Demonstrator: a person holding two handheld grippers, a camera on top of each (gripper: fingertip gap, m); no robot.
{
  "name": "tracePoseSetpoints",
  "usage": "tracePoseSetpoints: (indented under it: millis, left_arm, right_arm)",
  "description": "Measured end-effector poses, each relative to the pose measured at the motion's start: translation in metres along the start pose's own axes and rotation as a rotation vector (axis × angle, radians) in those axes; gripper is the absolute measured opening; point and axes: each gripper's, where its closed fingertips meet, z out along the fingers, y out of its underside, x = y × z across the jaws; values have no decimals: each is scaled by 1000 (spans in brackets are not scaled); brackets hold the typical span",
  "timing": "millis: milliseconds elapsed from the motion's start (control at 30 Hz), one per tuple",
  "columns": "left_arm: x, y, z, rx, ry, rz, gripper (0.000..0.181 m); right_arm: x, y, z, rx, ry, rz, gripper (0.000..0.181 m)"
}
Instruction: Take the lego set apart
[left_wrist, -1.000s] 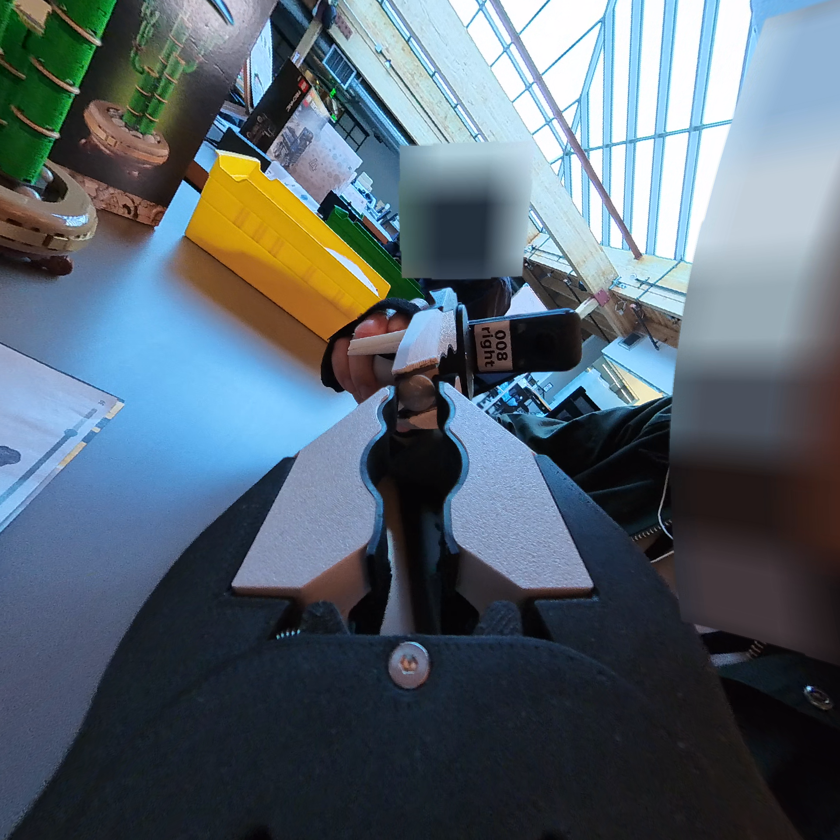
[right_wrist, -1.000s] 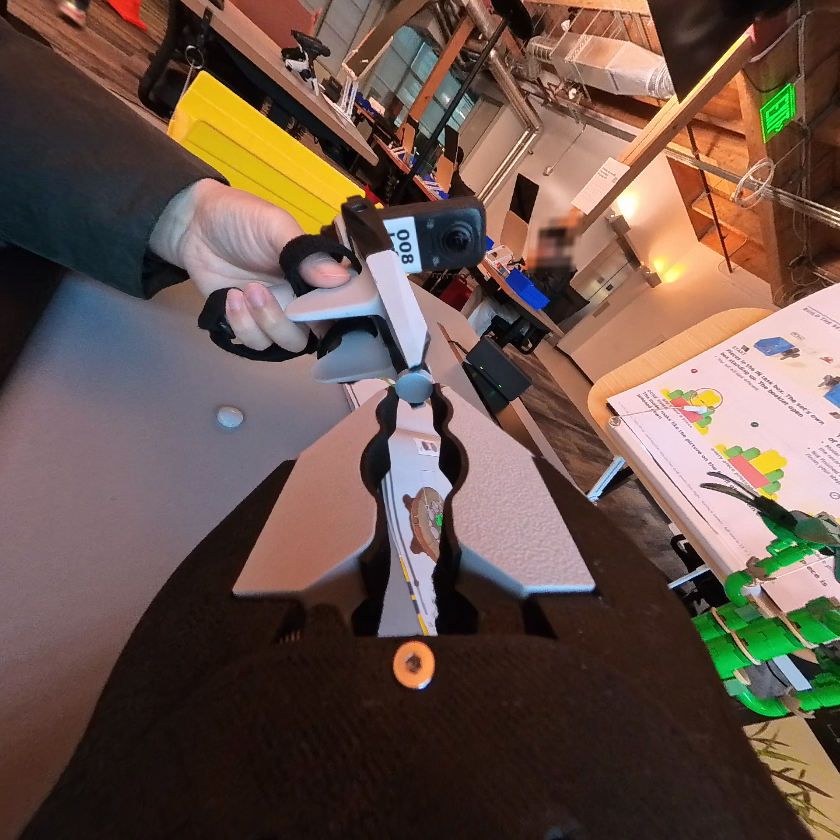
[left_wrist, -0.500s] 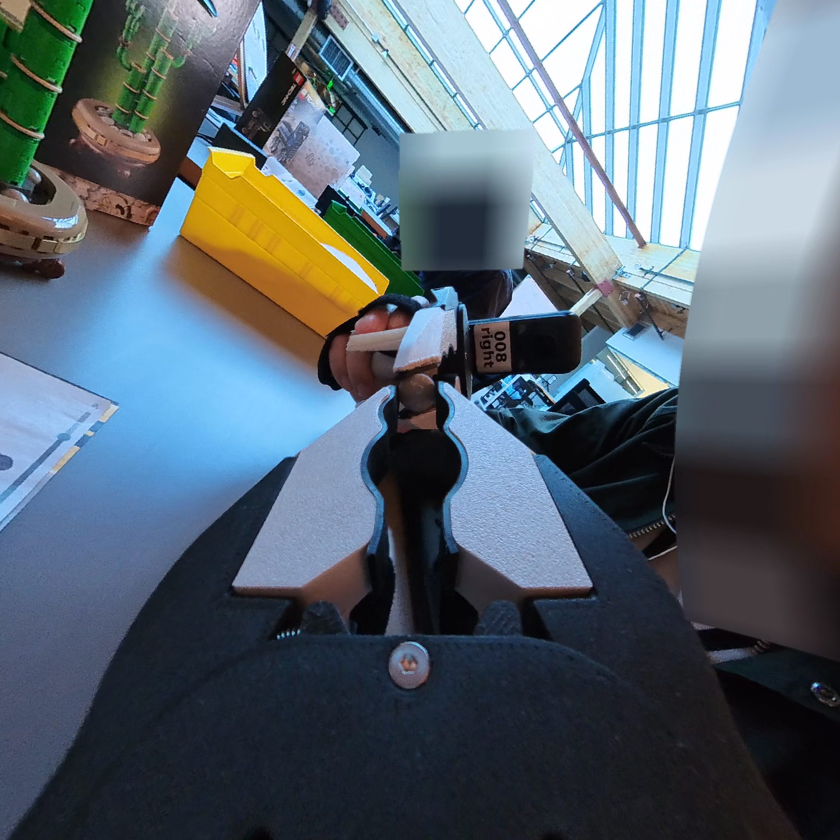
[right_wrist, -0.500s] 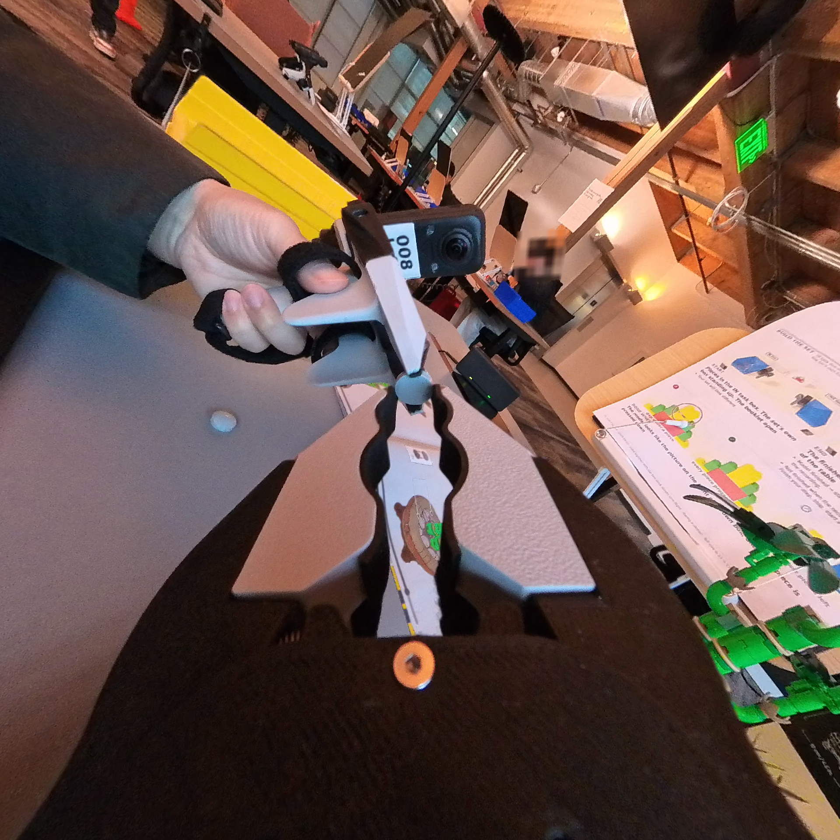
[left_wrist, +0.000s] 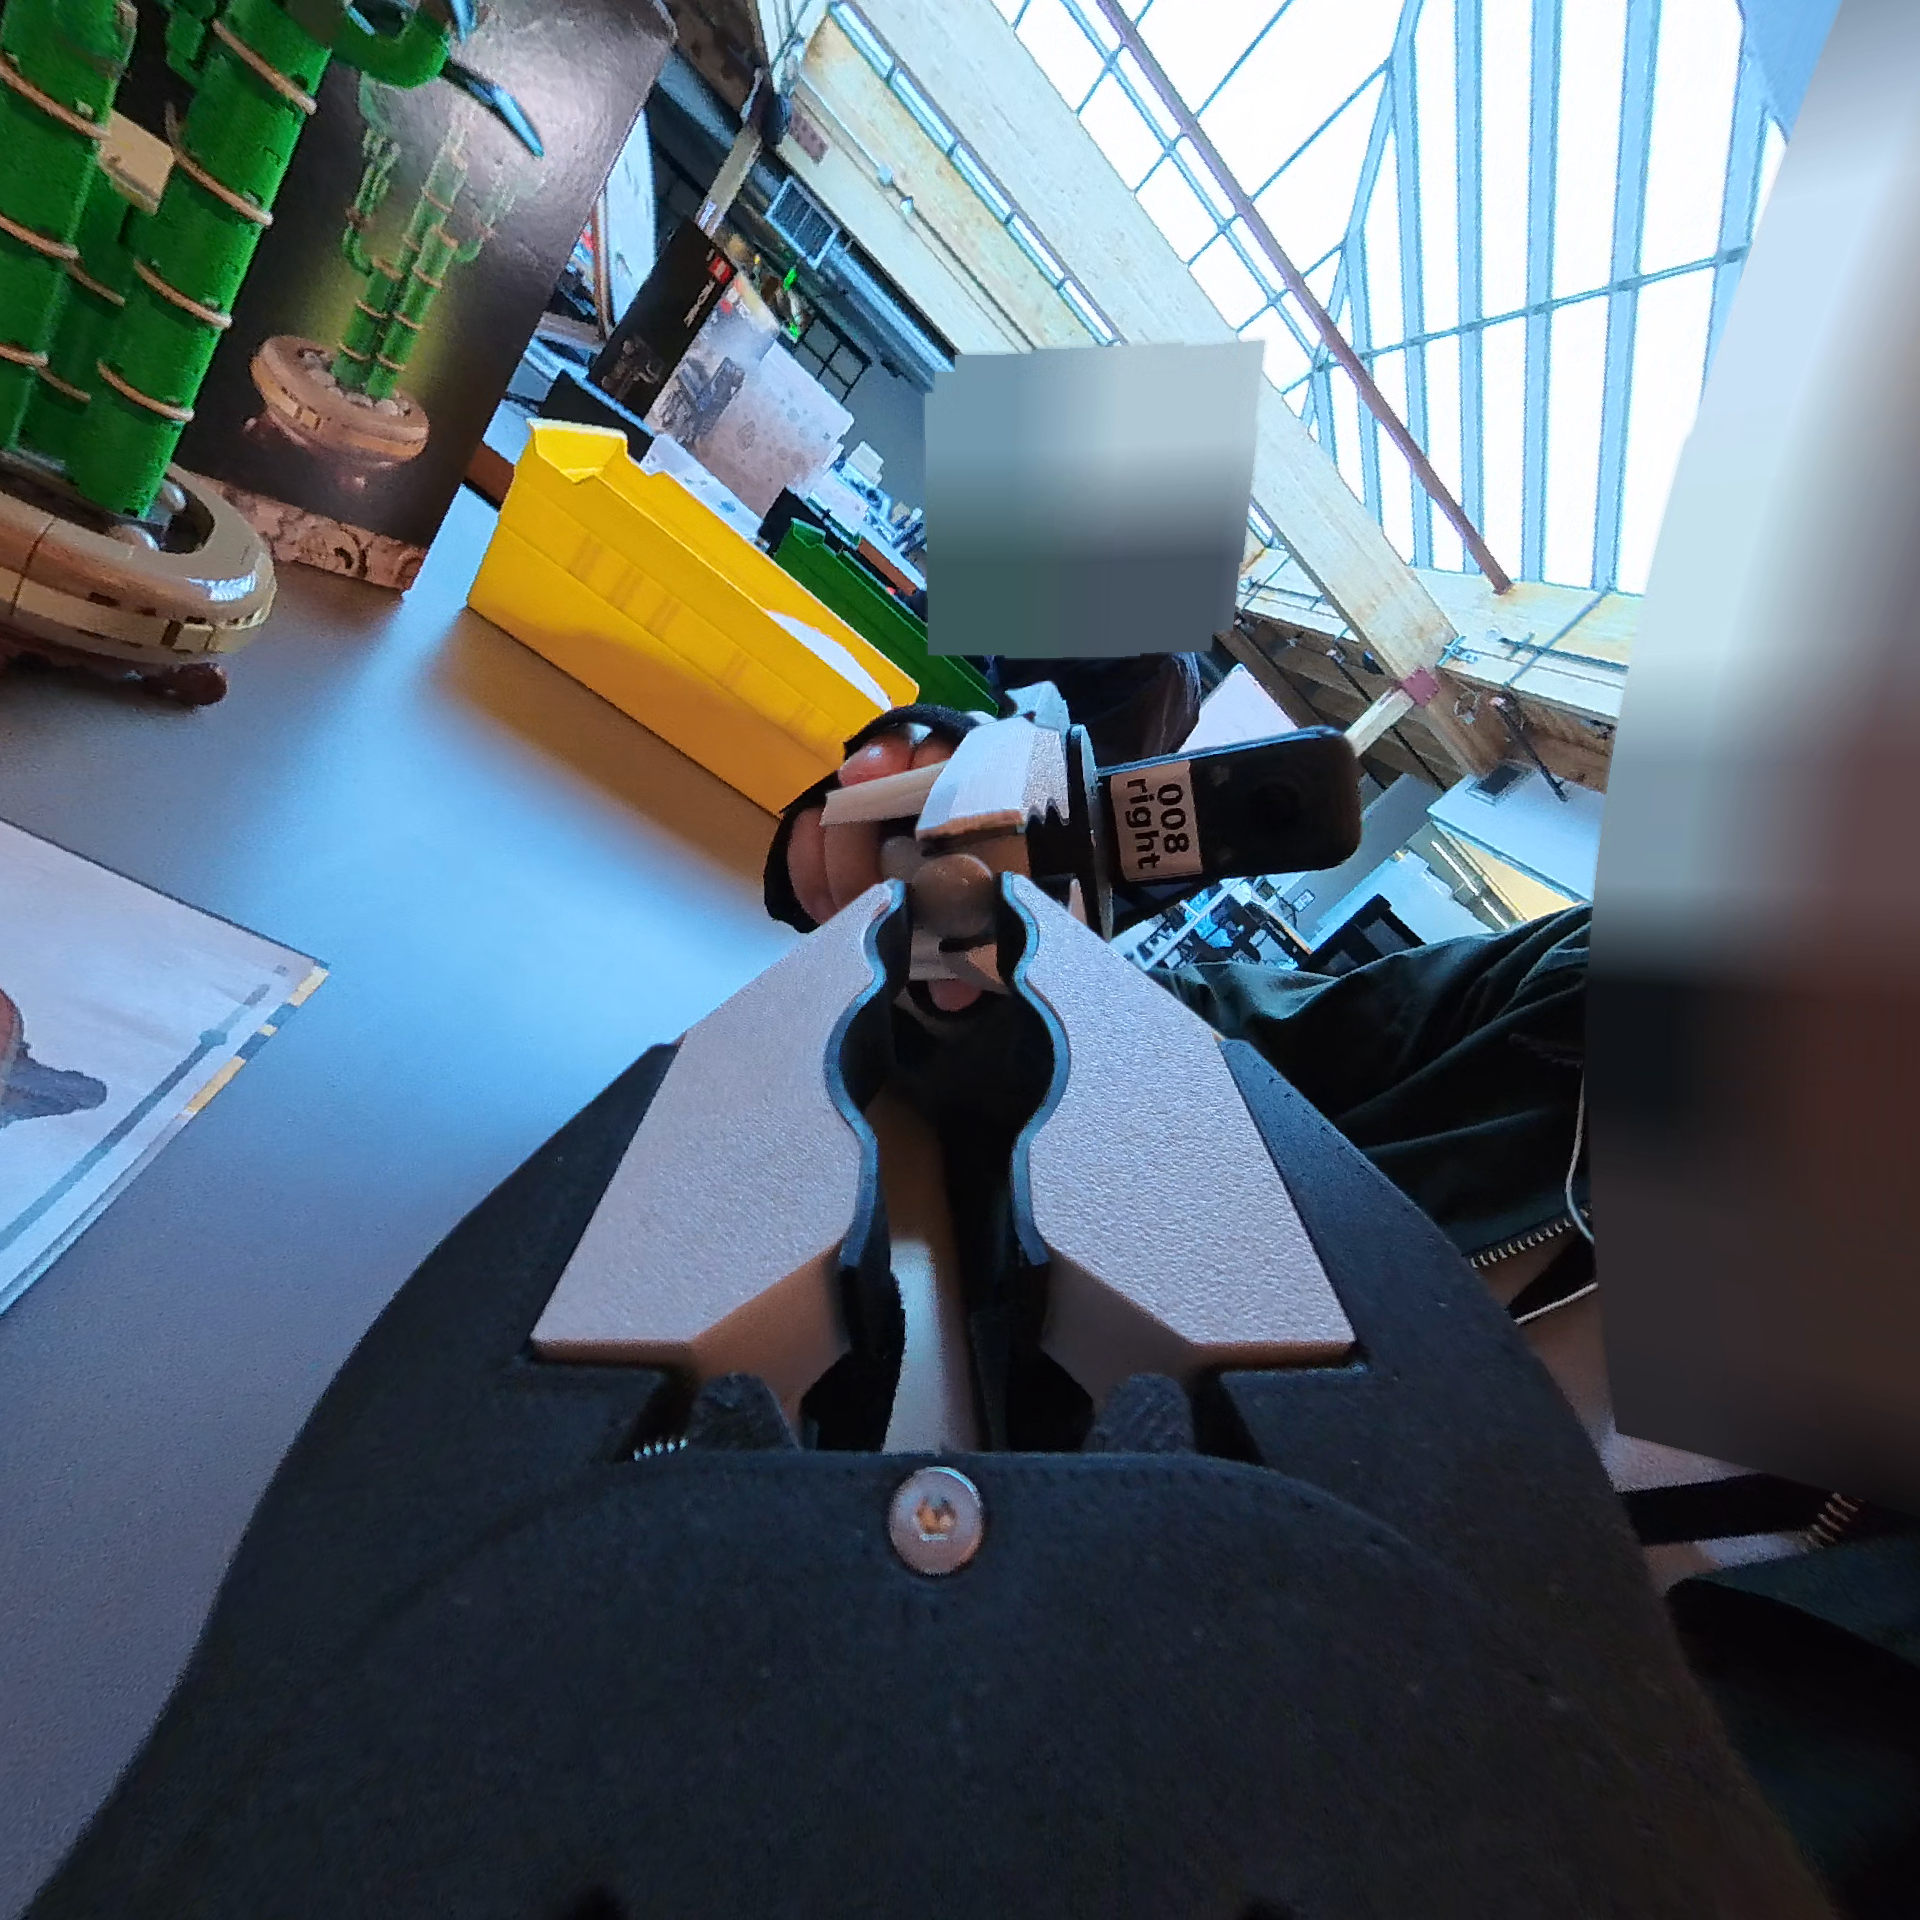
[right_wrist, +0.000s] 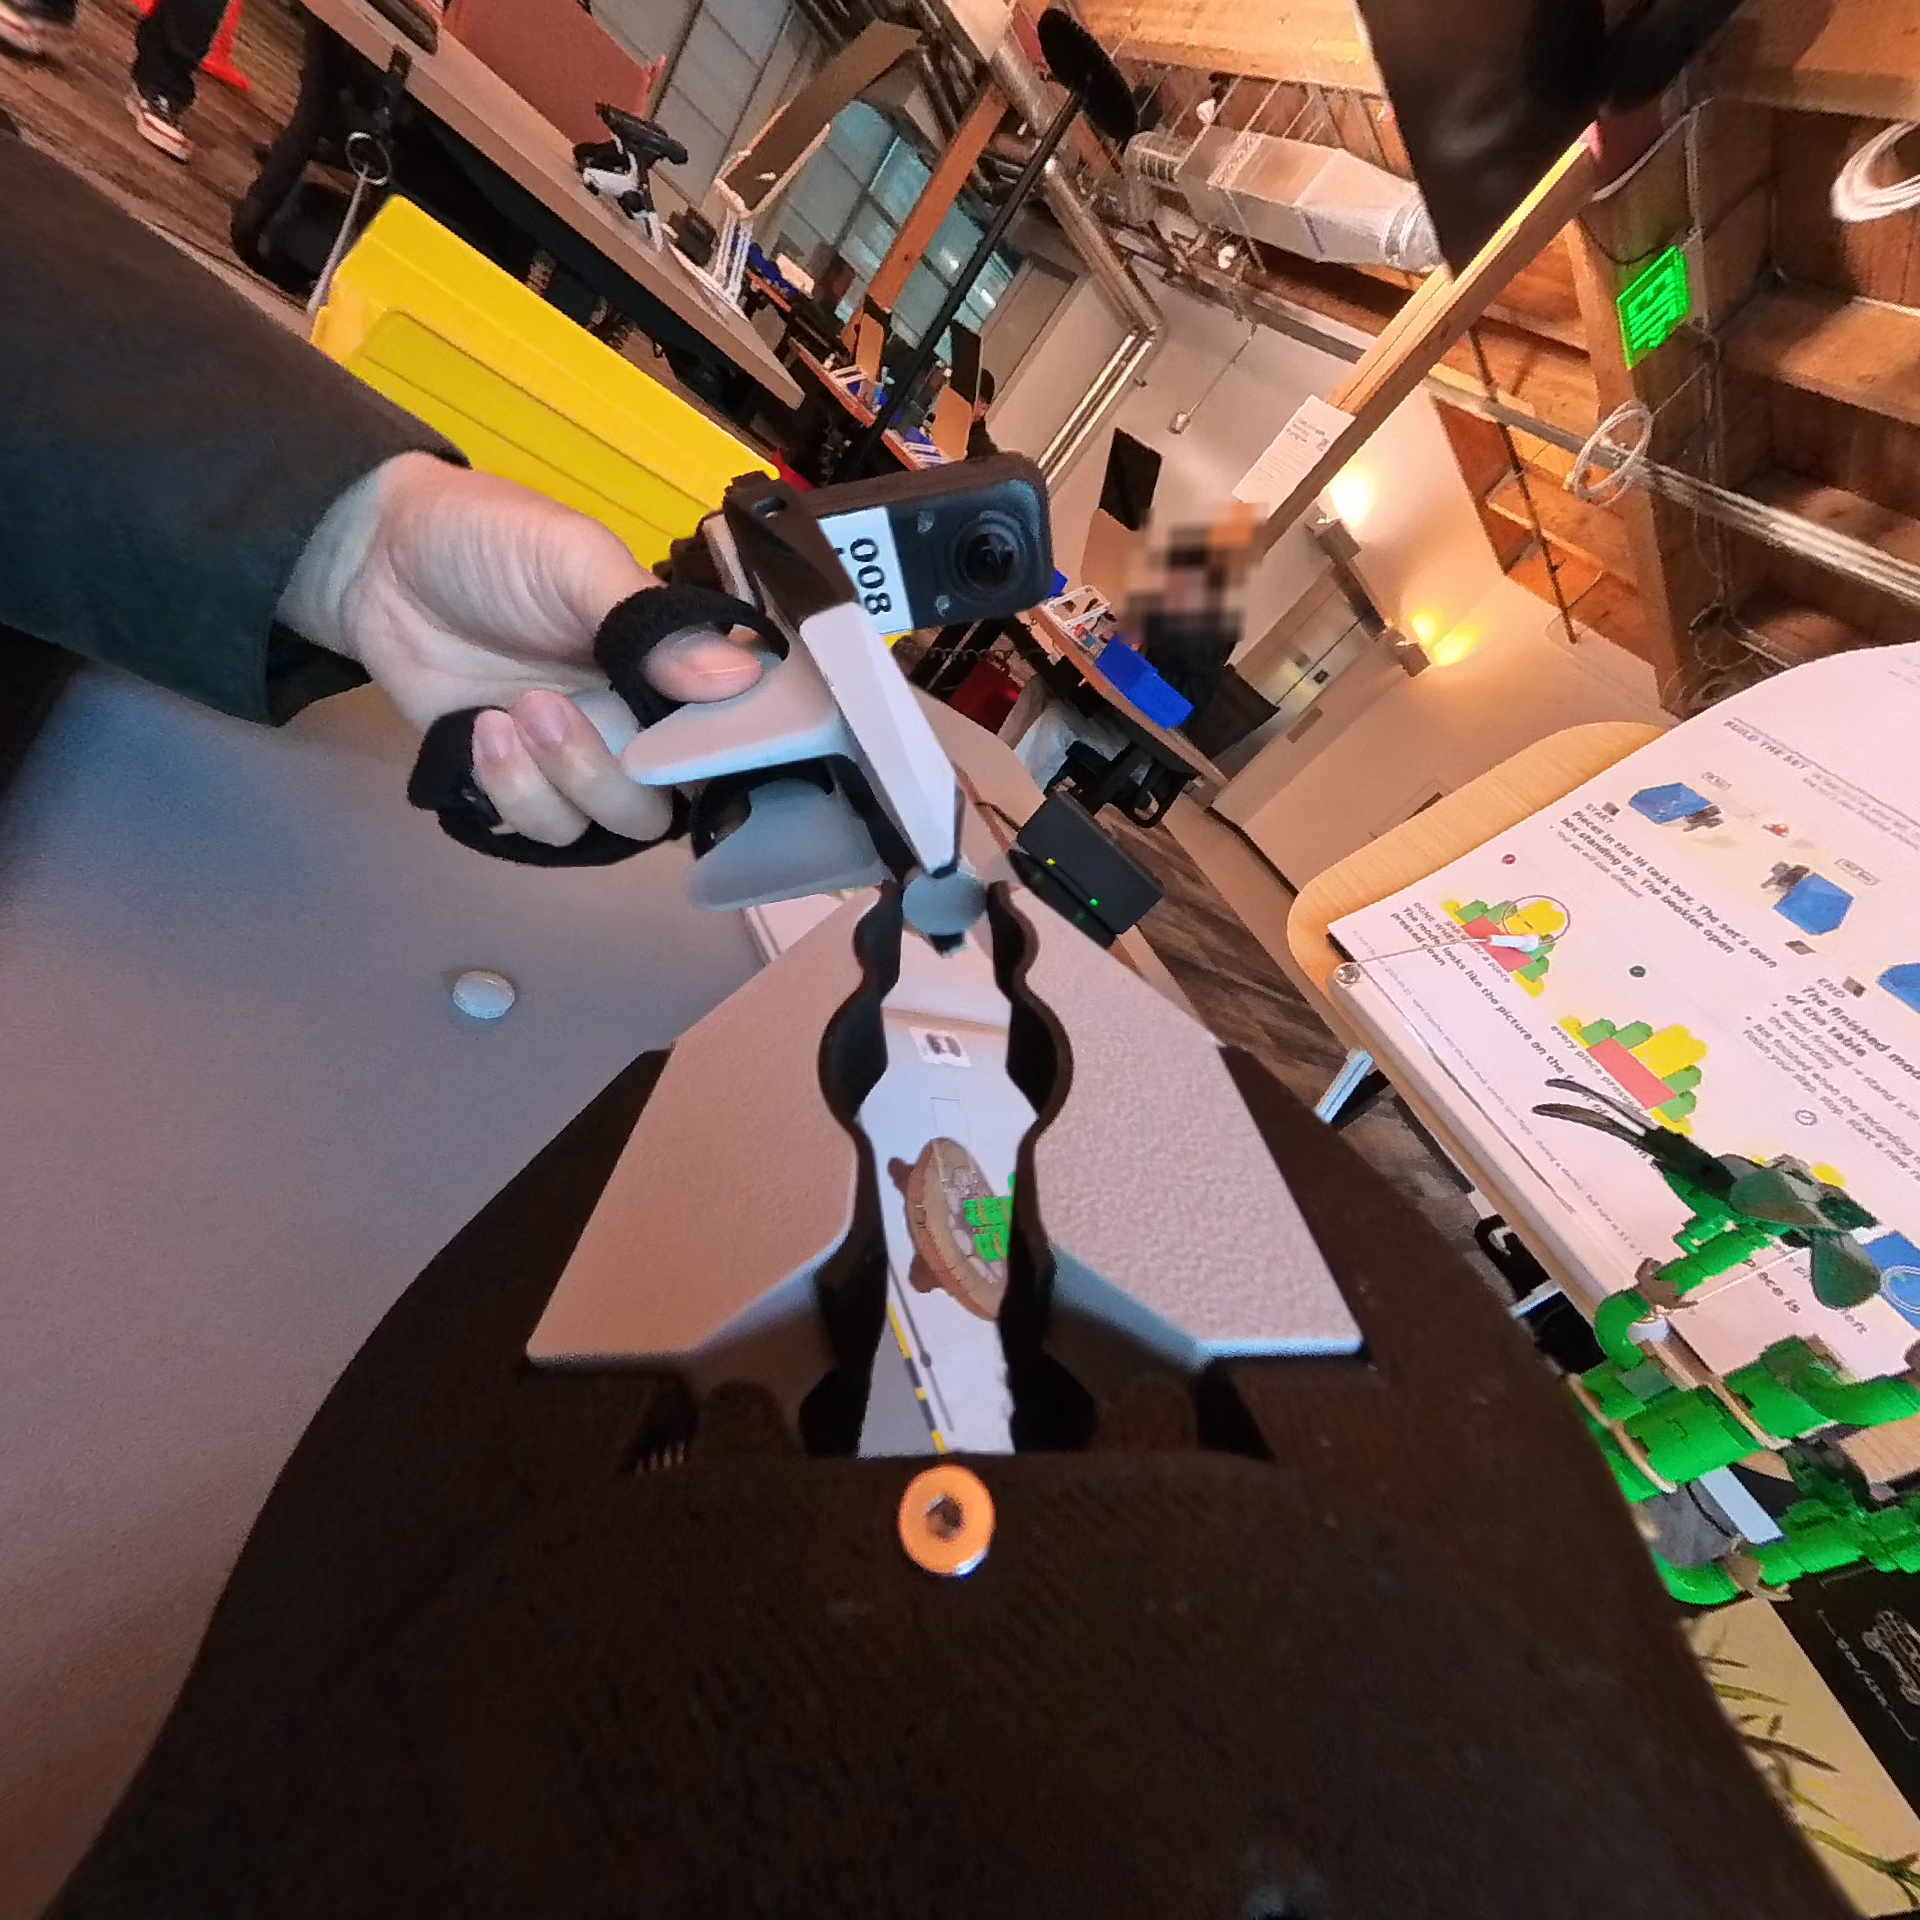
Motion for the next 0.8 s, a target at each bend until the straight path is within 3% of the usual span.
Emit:
tracePoseSetpoints:
  millis: [133,433,800]
  left_arm:
    - [6,-2,1,7,-3,93,13]
    - [24,-1,3,0,13,311,13]
    - [23,-2,4,-1,20,258,13]
  right_arm:
    - [7,-6,-3,24,43,-9,26]
    - [-1,-22,-8,97,24,-73,14]
    - [0,-19,-7,66,-4,-24,14]
